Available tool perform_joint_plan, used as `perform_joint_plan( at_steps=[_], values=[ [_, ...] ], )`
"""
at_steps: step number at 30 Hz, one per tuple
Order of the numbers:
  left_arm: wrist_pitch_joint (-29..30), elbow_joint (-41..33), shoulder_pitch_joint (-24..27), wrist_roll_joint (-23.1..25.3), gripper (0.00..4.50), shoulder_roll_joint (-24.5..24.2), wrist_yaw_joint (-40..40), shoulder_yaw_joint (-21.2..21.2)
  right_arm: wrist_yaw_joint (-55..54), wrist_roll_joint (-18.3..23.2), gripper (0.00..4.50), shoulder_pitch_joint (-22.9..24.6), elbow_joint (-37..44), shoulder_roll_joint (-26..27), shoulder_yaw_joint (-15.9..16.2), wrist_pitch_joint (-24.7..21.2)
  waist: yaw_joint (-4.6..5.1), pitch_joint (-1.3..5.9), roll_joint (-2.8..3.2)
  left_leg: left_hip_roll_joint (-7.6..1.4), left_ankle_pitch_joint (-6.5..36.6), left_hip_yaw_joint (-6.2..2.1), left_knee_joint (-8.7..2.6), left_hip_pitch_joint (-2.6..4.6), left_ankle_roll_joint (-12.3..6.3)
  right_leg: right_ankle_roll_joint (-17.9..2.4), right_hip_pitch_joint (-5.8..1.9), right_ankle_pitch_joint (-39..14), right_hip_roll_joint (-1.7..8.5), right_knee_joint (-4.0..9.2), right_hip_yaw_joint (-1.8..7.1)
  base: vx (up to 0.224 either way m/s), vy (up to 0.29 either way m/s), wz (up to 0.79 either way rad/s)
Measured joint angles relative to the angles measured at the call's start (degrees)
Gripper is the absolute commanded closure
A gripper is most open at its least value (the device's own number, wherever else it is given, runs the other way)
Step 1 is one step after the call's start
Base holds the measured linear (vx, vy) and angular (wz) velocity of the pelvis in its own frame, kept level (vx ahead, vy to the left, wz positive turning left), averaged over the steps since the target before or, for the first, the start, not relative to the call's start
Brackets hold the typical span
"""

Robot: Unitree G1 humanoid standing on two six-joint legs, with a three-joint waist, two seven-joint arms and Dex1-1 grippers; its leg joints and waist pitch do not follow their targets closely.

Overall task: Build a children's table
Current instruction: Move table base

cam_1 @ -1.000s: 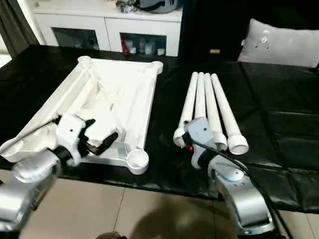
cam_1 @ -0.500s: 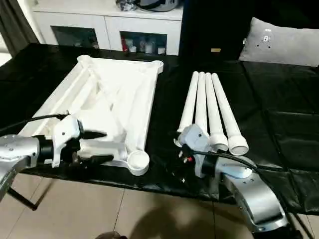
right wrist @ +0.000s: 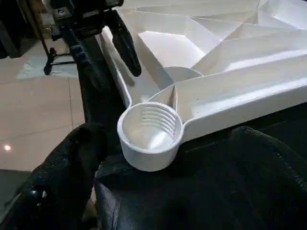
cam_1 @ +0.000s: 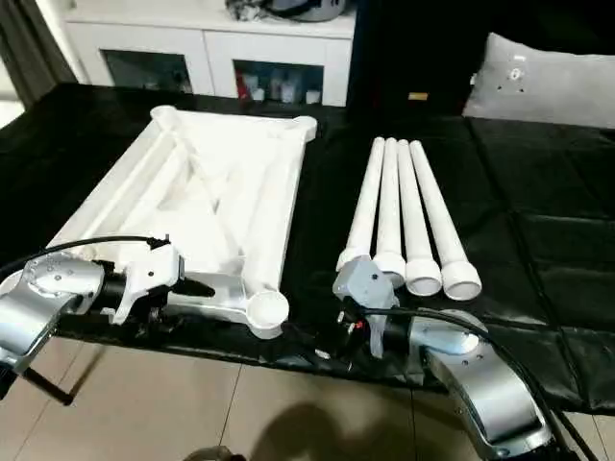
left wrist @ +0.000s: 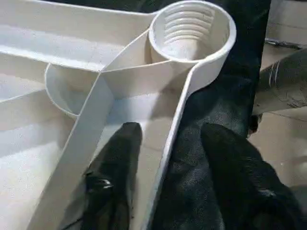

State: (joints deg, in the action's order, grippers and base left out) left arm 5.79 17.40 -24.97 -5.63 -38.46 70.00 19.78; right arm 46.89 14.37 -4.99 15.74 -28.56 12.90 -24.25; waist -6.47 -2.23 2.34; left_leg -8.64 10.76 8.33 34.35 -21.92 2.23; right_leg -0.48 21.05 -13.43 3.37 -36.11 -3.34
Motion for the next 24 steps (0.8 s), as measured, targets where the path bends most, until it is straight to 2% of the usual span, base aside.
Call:
perform_joint_plan(
  at_steps=[4,12,14,15,19,22,24],
  values=[
    [-2.96,5.86,-2.71,1.27,2.68,1.47,1.18,0.72,0.26,0.02,0.00,0.03,0.01,-0.31,0.03,0.05,-0.05,-0.02,0.25,-0.01,0.00,0.01,0.00,0.02,0.00,-0.01,-0.02,0.00,0.00,-0.01,0.00,0.000,0.000,0.00],
    [-4.86,11.76,-4.88,2.03,3.36,3.12,3.50,1.02,0.41,0.24,0.00,0.90,0.96,-0.35,0.02,0.03,-0.18,-0.16,0.91,-0.02,0.00,0.03,0.03,0.00,0.00,-0.01,-0.02,0.00,0.01,-0.01,0.00,0.000,0.000,0.00],
    [-5.40,13.03,-5.34,2.06,3.40,3.64,3.59,1.04,0.21,0.24,0.00,0.94,1.33,-0.30,0.02,0.03,-0.16,-0.13,0.98,-0.04,0.00,0.03,0.02,0.00,0.00,-0.01,-0.01,0.00,0.01,-0.01,0.00,0.000,0.000,0.00],
    [-5.84,14.08,-5.59,2.10,3.60,4.23,3.67,1.05,-0.07,0.24,0.00,0.97,1.47,-0.19,0.02,0.04,-0.16,-0.12,1.04,-0.04,0.00,0.03,0.02,0.00,0.00,-0.01,-0.01,0.00,0.00,-0.01,0.00,0.000,0.000,0.00],
    [-5.82,16.81,-7.19,1.97,3.80,7.87,3.44,0.94,-0.46,0.24,0.00,0.96,1.56,0.93,0.19,0.08,-0.68,-0.14,1.10,-0.04,0.00,0.05,0.04,-0.01,0.00,-0.04,-0.02,0.02,0.02,-0.01,-0.01,0.000,0.000,0.00],
    [-5.89,18.61,-8.43,1.80,4.12,10.75,1.59,0.69,-0.85,-0.13,0.00,0.94,1.52,1.00,0.48,0.72,-0.69,-0.14,1.10,-0.05,-0.01,0.10,0.08,-0.03,-0.01,-0.05,-0.01,0.03,0.03,-0.02,0.01,0.000,0.000,0.00],
    [-7.20,20.57,-9.47,2.06,4.18,11.98,-0.24,0.68,-1.59,-0.50,0.00,0.63,1.40,1.56,0.48,1.19,-0.49,-0.15,1.11,-0.08,-0.01,0.11,0.07,-0.04,-0.01,-0.05,0.01,0.03,0.02,-0.02,0.01,0.000,0.000,0.00]
  ],
)
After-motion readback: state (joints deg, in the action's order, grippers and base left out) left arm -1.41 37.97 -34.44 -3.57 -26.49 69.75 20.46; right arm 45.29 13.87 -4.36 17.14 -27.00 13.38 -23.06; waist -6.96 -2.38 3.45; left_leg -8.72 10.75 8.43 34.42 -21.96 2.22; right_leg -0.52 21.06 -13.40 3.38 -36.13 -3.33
